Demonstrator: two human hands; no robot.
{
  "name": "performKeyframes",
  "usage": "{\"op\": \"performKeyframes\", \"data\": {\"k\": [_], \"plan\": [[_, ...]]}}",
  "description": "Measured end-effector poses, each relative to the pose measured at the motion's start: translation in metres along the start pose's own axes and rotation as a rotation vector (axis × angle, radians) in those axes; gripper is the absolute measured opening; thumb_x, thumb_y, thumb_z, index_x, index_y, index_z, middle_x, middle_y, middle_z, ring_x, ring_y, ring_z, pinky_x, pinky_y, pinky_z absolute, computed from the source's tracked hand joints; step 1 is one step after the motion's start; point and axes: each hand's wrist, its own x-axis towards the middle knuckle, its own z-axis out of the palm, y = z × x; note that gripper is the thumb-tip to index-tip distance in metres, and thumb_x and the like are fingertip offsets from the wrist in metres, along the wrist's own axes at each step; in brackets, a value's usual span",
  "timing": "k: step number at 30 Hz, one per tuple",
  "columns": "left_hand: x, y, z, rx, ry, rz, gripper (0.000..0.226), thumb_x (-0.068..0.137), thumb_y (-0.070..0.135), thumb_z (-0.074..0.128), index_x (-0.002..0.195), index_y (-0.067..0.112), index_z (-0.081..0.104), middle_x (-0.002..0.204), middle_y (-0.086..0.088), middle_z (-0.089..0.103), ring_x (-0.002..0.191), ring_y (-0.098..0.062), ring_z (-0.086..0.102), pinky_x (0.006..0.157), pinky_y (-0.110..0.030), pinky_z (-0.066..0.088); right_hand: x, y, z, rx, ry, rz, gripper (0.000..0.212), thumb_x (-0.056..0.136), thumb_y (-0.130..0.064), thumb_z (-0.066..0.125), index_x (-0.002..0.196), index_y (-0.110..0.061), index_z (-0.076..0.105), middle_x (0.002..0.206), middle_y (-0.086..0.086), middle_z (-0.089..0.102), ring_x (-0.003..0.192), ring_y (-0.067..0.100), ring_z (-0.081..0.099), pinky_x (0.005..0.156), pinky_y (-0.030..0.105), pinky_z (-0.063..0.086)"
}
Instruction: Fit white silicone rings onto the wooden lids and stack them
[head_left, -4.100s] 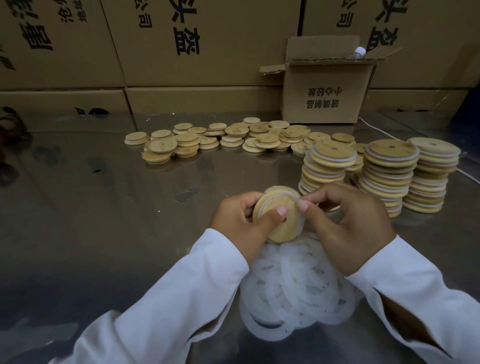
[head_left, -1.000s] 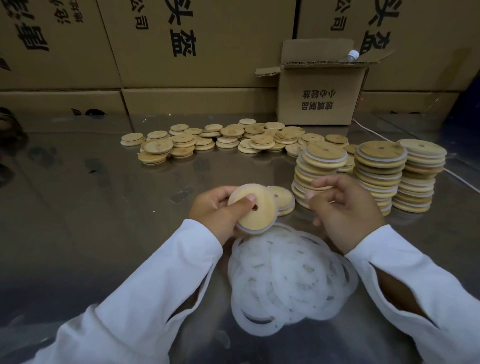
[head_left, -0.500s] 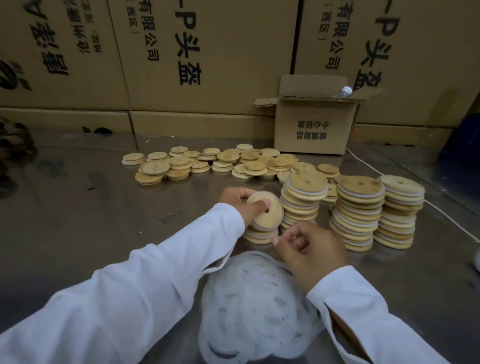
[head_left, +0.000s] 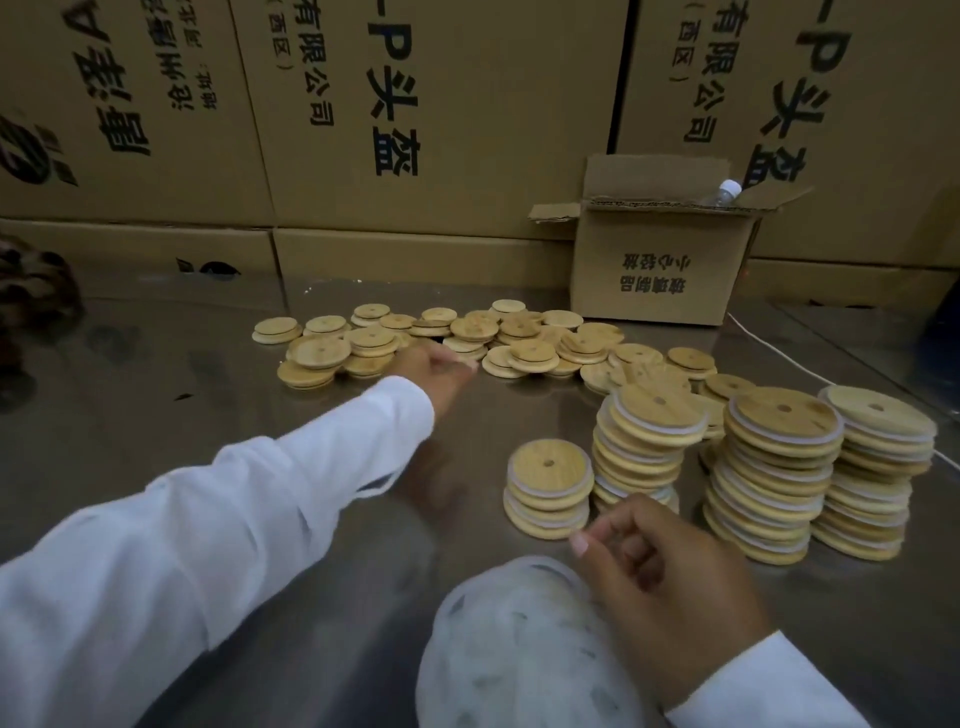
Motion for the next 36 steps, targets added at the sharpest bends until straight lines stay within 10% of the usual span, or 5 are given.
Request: {"op": "performKeyframes", "data": {"k": [7, 10, 20, 29, 36], "plan": [[0.083, -0.035, -0.091, 0.741, 0.092, -0.016, 0.040, 0.076, 0.040, 0.068, 0.115, 0.039, 0.058, 0.136, 0.000, 0.048, 0.122, -0.028, 0.046, 0.097, -0.033, 0.036, 0.000, -0.003, -0.002, -0.080, -0.066, -0.027, 0.029, 0.069, -0.053, 0.053, 0.090, -0.061, 0.036, 0.079, -0.042, 0.051, 0.075, -0.013, 0.053, 0.059, 0.011, 0.044], [0.088, -0.053, -0.106, 0.964, -0.046, 0.020, 0.048, 0.084, 0.048, 0.058, 0.130, 0.042, 0.047, 0.146, 0.002, 0.037, 0.135, -0.027, 0.031, 0.110, -0.039, 0.025, 0.002, -0.002, -0.002, -0.096, -0.073, 0.024, 0.008, 0.070, -0.051, 0.056, 0.073, -0.044, 0.053, 0.081, -0.044, 0.050, 0.074, -0.013, 0.053, 0.065, 0.011, 0.045], [0.059, -0.015, -0.080, 0.211, 0.084, 0.075, 0.028, 0.092, 0.035, 0.051, 0.117, 0.025, 0.058, 0.117, -0.006, 0.060, 0.106, -0.028, 0.057, 0.094, -0.034, 0.043, 0.005, 0.002, -0.004, -0.140, -0.095, -0.052, 0.017, 0.076, -0.047, 0.052, 0.086, -0.055, 0.041, 0.078, -0.037, 0.054, 0.072, -0.005, 0.055, 0.059, 0.016, 0.044], [-0.065, 0.066, -0.043, -0.576, -0.693, -0.338, 0.049, 0.093, 0.052, 0.031, 0.112, 0.015, 0.057, 0.088, -0.010, 0.072, 0.065, -0.023, 0.070, 0.053, -0.029, 0.057, 0.004, 0.001, -0.004, -0.062, -0.288, -0.161, 0.022, 0.080, -0.026, 0.062, 0.063, -0.037, 0.055, 0.062, -0.015, 0.057, 0.065, -0.002, 0.052, 0.057, 0.013, 0.039], [-0.143, 0.053, -0.033, -0.872, -0.823, -0.377, 0.059, 0.067, 0.040, 0.058, 0.114, 0.005, 0.060, 0.084, -0.010, 0.072, 0.059, -0.019, 0.069, 0.049, -0.026, 0.056, -0.002, -0.003, -0.013, -0.166, -0.333, -0.279, 0.018, 0.071, -0.052, 0.059, 0.087, -0.044, 0.061, 0.084, -0.019, 0.053, 0.080, 0.000, 0.050, 0.078, 0.028, 0.047]]}}
